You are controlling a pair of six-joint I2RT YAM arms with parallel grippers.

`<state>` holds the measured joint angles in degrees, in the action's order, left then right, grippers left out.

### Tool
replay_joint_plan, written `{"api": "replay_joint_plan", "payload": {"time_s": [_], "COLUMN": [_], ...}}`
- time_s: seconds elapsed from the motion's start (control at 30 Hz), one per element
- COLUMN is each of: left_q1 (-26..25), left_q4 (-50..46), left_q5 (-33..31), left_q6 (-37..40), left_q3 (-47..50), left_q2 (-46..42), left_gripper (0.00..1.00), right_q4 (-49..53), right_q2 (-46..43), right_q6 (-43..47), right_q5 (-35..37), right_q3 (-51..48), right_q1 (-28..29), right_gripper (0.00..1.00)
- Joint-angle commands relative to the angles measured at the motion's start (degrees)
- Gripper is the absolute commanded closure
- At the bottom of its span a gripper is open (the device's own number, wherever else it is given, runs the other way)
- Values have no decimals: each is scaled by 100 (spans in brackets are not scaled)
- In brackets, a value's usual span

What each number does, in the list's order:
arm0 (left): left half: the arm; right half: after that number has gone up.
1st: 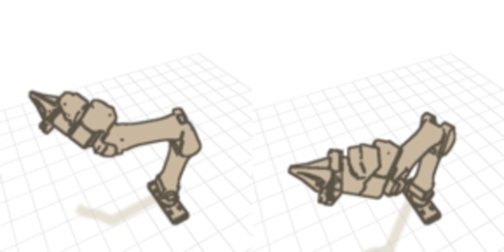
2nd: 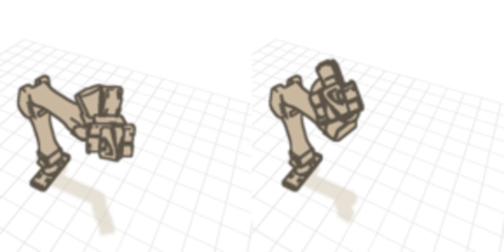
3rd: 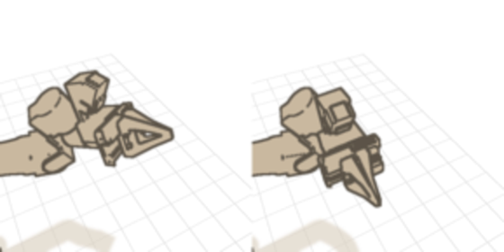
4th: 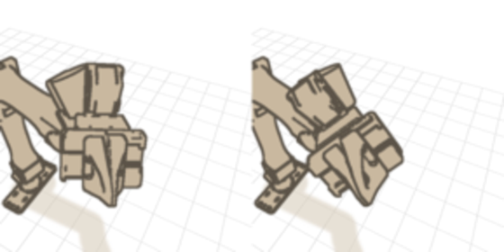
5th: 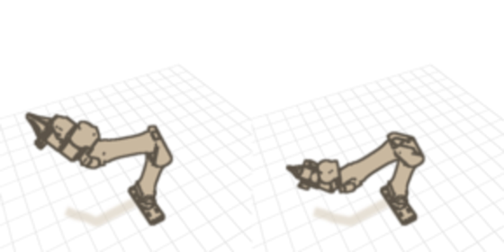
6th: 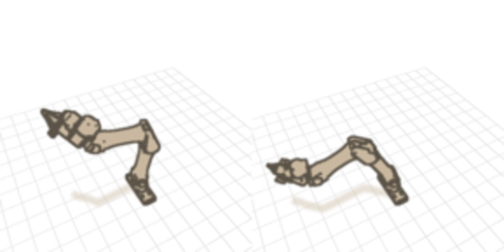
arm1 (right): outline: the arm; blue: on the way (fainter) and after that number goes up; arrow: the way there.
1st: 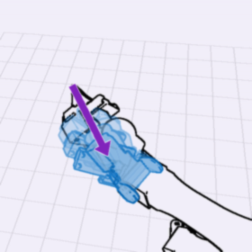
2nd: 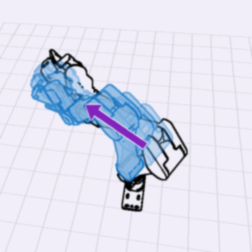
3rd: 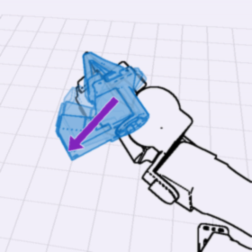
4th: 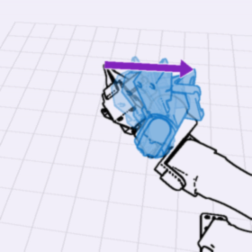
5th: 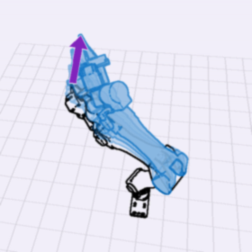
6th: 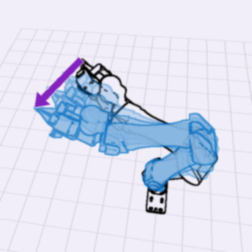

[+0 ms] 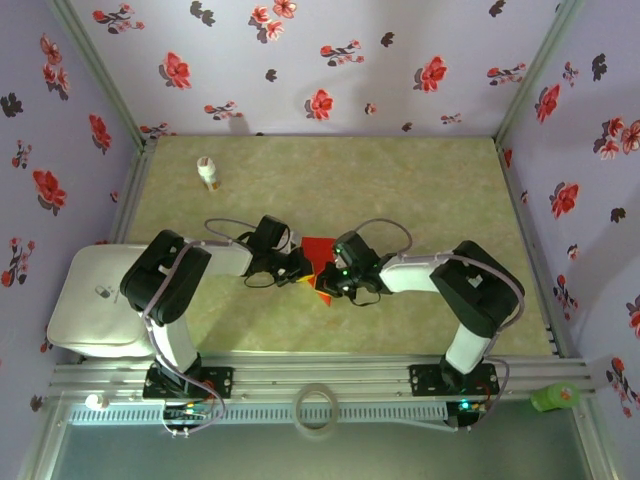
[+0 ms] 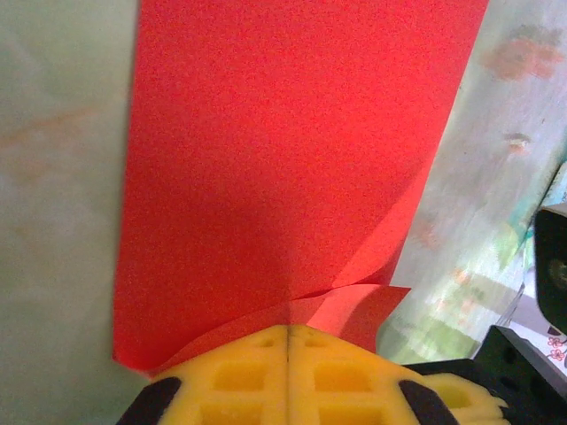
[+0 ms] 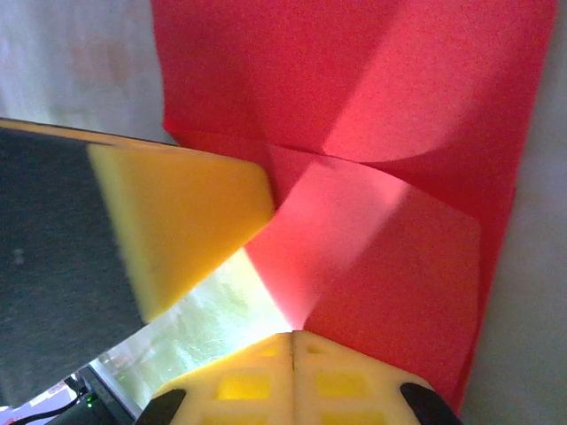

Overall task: Fold a paper plane with a square sheet of paper (pick it up from the middle)
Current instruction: Third fold the triangle at the center of the table.

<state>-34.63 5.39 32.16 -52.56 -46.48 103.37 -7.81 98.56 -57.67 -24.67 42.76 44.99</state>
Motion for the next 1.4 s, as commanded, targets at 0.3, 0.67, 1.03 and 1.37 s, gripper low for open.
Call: {"api": "replay_joint_plan", "payload": {"time_s": [0.3,0.67,1.03,1.37], "left_q1": [-17,-401,-17,576], "left_q4": [-915,-857,-1020,-843], "left_q5": [-204,-135,-622,-476], "left_q6": [378,158,504,758], "left_q3": [-361,-362,-312,-150], "left_q2": [-458,-409,162,217], "left_gripper": [89,91,93,91], "right_q4": [-580,-74,135,212], "right_q2": [162,94,23,18], "right_q6": [-51,308,385,399], "right_q5": [-220,-310,-218,-144], "right_q3": [-1009,-705,-746,-796], "right_q1": [-170,-285,-319,-320], "right_gripper": [98,97,98,100]}}
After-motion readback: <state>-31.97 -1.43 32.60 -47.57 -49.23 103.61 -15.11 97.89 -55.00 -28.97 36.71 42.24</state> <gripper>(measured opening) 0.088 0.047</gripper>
